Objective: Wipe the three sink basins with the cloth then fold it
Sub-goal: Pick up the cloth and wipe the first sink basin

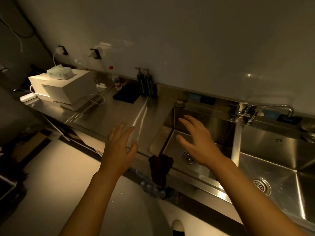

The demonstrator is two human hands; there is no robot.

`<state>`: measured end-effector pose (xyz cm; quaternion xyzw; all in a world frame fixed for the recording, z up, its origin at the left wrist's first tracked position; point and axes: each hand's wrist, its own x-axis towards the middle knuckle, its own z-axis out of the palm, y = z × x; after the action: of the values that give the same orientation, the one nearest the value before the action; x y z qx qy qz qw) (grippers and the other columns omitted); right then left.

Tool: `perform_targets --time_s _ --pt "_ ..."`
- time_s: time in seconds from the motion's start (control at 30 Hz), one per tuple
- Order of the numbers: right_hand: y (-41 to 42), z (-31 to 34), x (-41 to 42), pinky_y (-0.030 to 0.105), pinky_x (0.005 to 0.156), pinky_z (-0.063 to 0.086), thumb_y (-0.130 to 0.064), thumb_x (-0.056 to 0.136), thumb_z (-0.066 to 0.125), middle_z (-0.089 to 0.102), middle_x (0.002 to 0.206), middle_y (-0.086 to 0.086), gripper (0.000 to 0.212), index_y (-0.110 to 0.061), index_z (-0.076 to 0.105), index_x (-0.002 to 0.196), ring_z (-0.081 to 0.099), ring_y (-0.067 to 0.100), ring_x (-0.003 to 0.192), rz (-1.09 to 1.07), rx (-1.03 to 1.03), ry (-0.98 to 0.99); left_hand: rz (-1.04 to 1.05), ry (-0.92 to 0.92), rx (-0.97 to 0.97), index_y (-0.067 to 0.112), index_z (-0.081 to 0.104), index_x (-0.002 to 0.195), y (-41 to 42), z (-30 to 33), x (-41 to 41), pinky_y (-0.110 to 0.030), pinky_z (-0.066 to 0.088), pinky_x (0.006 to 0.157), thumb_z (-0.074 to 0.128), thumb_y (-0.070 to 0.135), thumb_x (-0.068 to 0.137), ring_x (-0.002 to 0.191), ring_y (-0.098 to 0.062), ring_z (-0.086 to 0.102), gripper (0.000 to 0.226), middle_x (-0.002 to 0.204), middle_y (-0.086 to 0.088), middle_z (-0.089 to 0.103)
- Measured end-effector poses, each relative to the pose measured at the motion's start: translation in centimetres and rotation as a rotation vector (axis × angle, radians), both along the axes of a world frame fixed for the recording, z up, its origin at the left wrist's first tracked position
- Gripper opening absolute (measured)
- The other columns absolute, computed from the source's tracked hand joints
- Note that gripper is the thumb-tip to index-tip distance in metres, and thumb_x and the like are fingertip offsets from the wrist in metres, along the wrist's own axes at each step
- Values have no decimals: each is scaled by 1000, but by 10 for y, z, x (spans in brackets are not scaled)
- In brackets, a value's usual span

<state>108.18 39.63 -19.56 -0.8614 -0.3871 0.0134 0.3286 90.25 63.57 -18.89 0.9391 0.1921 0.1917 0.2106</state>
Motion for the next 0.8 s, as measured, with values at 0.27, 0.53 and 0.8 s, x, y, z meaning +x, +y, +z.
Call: perform_targets --time_s 0.27,0.53,0.8 --pt "47 -68 47 43 123 20 -65 94 39 22 166 -6 71 -38 24 158 19 17 153 80 -111 57 -28 158 -1 21 51 151 28 -36 64 -52 37 118 50 37 99 151 -27 33 54 163 -5 38" --pt "81 -111 54 36 122 10 -65 92 40 19 168 -5 74 -36 24 158 13 18 154 118 -201 217 -69 256 -31 23 51 151 53 -89 87 -55 35 120 62 27 101 152 -21 29 51 163 -1 37" --pt "107 -168 43 43 122 20 -67 89 38 21 167 2 80 -32 25 159 21 24 153 79 -346 361 -216 386 -60 17 46 156 81 -143 109 -52 25 124 57 25 104 154 -25 28 54 166 -7 34"
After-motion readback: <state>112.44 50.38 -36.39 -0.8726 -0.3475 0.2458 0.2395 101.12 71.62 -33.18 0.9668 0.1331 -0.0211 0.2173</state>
